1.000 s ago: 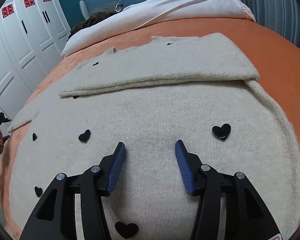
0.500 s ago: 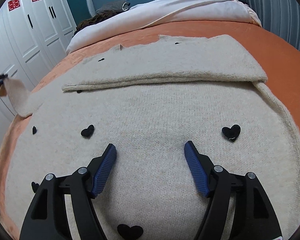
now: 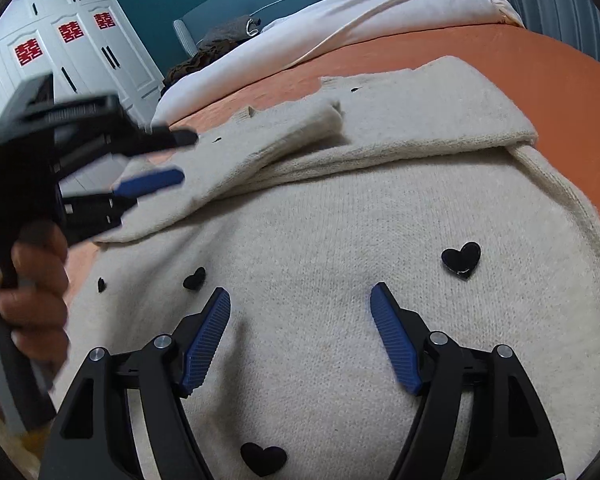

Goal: Fold small clothes

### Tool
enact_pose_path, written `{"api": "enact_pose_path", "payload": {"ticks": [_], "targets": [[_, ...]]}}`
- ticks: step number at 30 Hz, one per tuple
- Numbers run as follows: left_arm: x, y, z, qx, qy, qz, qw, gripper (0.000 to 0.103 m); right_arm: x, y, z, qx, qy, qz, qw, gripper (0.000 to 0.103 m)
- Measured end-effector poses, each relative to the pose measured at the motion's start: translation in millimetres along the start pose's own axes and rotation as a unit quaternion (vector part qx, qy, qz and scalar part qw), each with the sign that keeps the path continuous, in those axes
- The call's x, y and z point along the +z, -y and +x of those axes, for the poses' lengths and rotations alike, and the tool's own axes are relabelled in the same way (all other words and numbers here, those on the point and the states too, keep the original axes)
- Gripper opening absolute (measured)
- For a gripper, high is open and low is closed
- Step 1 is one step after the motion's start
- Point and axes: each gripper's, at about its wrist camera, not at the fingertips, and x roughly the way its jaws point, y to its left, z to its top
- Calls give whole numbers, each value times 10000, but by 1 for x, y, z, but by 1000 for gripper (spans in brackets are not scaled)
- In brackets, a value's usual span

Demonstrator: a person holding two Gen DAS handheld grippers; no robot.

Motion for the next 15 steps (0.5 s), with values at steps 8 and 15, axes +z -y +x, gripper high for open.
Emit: {"api": "enact_pose_path", "payload": {"ticks": [8,15], "targets": [[36,-119,-61,767,869,-1405,9833,64,70,13,-14,9,275,596,9978,71],[40,-172,-75,350,1156,-2682,9558,64,121,-1,64,-455,-545,533,9961,67]]}}
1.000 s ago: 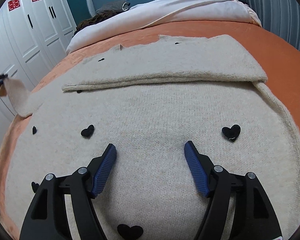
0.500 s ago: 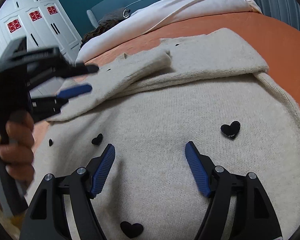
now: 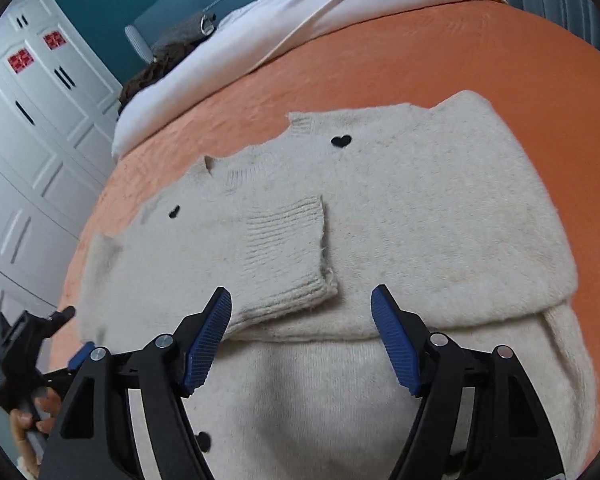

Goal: Fold small clothes

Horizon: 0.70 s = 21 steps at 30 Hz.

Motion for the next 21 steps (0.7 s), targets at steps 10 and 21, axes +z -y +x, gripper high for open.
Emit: {"api": "enact_pose_path", "payload": {"ticks": [10,21], "targets": [[-6,-5,-34,-245,87,-214,9994,64,45,-61,-23,776,486,-382,9951,8],[17,-17,6,429,207,-338,9983,34,79,-38,-73,750,1160,-559,9888,8]]}}
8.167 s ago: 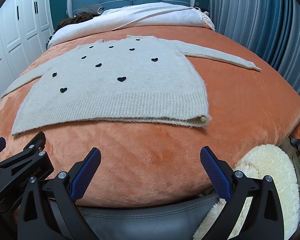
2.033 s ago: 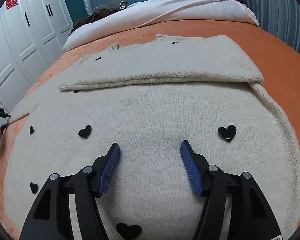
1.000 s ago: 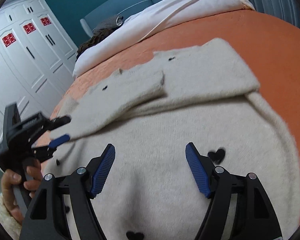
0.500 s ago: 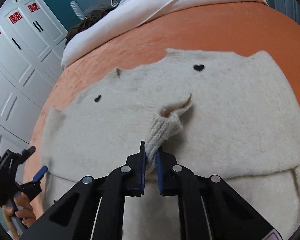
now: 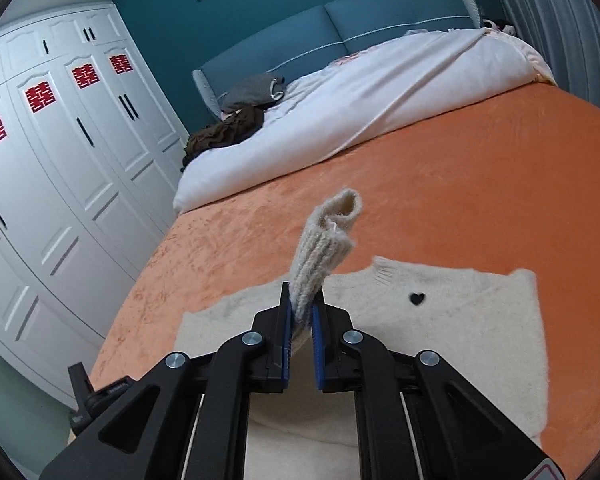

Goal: Fold small clothes

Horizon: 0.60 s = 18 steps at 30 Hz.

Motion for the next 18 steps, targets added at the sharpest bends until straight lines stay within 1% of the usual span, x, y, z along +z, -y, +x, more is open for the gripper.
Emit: {"api": "enact_pose_path", "payload": {"ticks": [2,4,6,7,9,10,11,12,13,14,15,16,17,18], "targets": [[-3,-3,2,88,84,145,9998,23,-24,36,9,-323,-231,198,9990,8],[-8,-6,1,114,159,297,9994,18,-58,84,24,-689,-587,639,9938,7],[-15,-6,3,177,235,584,9979,15,-81,113,29,-738,-696,1026,9895,7],[-17,-5,2,212,287,731,9967,15,-87,118,29,-715,-671,1080,9893,7],[-24,2,2,371,409,1161,9917,16,-95,115,35,-810,-751,793,9907,7],[-29,6,3,488,488,1430,9873,16,-98,113,39,-881,-824,606,9909,7],[-32,8,4,552,562,1612,9838,16,-99,114,38,-895,-802,545,9913,7],[-36,9,4,590,629,1756,9807,16,-98,115,36,-869,-786,580,9914,8],[-38,9,4,590,682,1831,9790,16,-97,117,31,-865,-756,677,9911,12],[-40,8,3,571,734,1862,9781,17,-96,119,24,-969,-683,784,9899,14],[-42,7,3,551,767,1876,9777,17,-97,121,10,-1315,-525,869,9861,16],[-43,6,3,531,795,1896,9772,18,-97,117,0,-1593,-329,898,9826,24],[-44,6,3,510,830,1933,9763,21,-93,111,-10,-1690,-106,856,9818,24],[-45,6,3,494,853,1979,9752,22,-87,97,-14,-1443,14,731,9868,23]]}}
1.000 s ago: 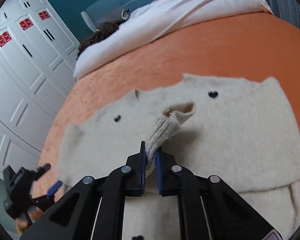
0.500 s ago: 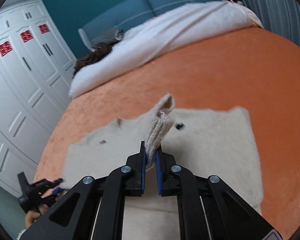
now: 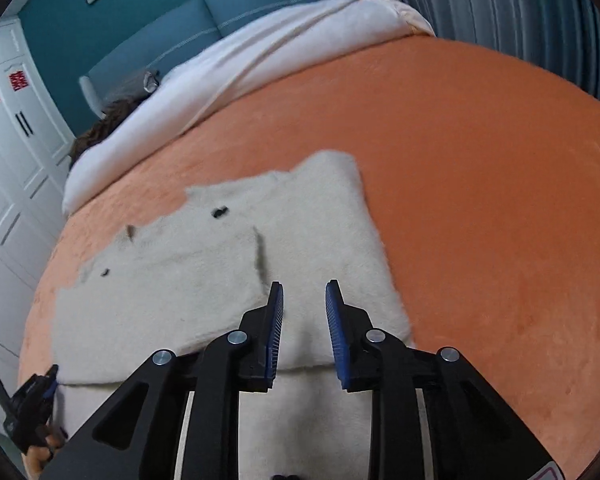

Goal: Fold small clothes

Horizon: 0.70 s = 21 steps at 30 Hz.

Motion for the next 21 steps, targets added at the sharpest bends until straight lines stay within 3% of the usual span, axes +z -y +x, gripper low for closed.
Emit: {"api": "enact_pose_path", "payload": {"ticks": [3,5,7,10,13,15,18,21], "targets": [[0,5,1,35,25,140,9999,28,8,-73,8,886,-439,-753,9922,21],[-1,8,2,77,32,194,9998,29,4,-148,31,1553,-1011,-1474,9716,20],[-1,8,2,72,40,198,9998,29,-7,-214,55,1933,-1407,-1976,9507,20],[-2,6,1,23,64,171,9998,29,-27,-307,100,1962,-1868,-2720,9234,17],[-3,5,2,-17,75,148,9999,29,-43,-364,137,1829,-2251,-3211,9015,16],[-3,5,3,-44,78,136,9999,30,-46,-375,161,1495,-2333,-3333,9012,13],[-4,4,4,-93,90,128,9998,31,-38,-345,178,921,-2159,-3410,9103,10],[-5,4,4,-159,119,157,9997,34,-1,-267,172,1008,-1939,-2540,9422,7]]}}
